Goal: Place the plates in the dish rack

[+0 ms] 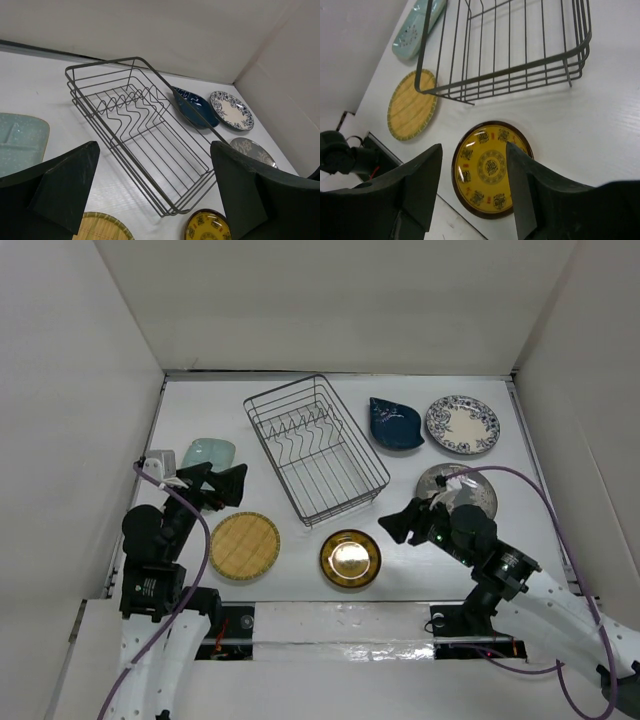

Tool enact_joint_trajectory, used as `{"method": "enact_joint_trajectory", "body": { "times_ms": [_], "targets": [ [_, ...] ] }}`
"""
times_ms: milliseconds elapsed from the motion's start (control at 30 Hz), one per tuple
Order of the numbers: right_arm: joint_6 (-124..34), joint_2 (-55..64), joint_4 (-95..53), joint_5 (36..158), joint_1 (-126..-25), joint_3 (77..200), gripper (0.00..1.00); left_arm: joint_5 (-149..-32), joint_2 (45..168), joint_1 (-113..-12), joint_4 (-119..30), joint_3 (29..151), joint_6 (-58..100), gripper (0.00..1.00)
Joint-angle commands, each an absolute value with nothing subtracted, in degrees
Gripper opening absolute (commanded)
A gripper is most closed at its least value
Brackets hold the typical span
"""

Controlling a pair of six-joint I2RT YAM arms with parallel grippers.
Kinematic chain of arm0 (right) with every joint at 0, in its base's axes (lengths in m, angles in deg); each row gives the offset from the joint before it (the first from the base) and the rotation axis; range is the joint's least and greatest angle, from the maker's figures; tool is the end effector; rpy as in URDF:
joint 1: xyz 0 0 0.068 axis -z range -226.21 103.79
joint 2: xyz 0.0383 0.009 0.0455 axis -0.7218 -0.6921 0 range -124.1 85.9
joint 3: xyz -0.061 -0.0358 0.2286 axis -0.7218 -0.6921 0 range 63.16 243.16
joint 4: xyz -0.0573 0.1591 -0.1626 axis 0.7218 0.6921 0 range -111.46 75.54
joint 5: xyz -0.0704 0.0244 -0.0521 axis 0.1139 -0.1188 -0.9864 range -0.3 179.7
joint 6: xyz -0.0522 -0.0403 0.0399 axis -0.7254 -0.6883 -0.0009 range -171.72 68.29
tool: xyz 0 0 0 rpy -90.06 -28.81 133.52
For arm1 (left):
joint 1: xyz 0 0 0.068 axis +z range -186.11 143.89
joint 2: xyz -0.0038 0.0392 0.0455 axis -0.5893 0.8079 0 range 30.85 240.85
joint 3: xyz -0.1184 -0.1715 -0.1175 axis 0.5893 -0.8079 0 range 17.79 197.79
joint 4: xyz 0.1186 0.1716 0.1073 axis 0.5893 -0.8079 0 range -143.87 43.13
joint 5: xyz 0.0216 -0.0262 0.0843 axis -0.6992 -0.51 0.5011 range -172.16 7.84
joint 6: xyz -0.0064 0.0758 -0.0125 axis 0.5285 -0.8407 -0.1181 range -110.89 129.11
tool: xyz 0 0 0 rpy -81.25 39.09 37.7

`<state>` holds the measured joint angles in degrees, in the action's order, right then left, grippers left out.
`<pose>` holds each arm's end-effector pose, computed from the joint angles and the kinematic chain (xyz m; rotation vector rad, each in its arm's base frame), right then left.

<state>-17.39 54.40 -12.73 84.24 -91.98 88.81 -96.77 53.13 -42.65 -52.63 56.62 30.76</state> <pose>0.1304 0.1249 0.2358 -0.1211 1.9155 0.8842 0.1303 -0.0317 0.3453 0.0310 1.4133 -0.5849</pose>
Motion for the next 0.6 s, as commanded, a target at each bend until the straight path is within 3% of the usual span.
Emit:
{"method": "enact_joint_trajectory", "body": {
  "times_ms": [0,100,167,233,267,367,533,567],
  "targets": [
    [-14.5,52.6,-8.5,88.0,-91.8,91.1,0.60,-98.9,52.6,-43.3,-53.4,54.5,28.9,0.92],
    [-12.4,49.1,-6.3,88.3,-91.3,90.9,0.60,-99.5,51.6,-43.8,-53.7,54.2,29.1,0.83],
    [-11.3,48.0,-5.6,88.7,-91.3,90.7,0.48,-98.6,51.1,-44.5,-53.8,53.9,29.4,0.70],
    [-10.0,47.1,-6.3,89.3,-90.8,89.7,0.16,-98.2,50.6,-45.0,-54.1,53.6,29.8,0.55],
    [-9.6,47.0,-6.5,89.3,-90.8,89.2,0.00,-98.6,50.4,-45.5,-54.1,53.6,29.9,0.38],
    [-9.4,46.7,-6.4,91.1,-90.2,88.5,0.00,-98.9,50.2,-45.5,-53.7,53.3,29.9,0.00],
    [-6.6,51.3,-4.3,79.2,-88.0,89.3,0.09,-100.4,50.5,-45.5,-53.1,52.8,30.0,0.00],
    [-6.2,51.5,-4.3,77.9,-86.5,89.5,0.17,-100.4,50.8,-45.5,-53.1,52.8,30.0,0.00]
  ]
}}
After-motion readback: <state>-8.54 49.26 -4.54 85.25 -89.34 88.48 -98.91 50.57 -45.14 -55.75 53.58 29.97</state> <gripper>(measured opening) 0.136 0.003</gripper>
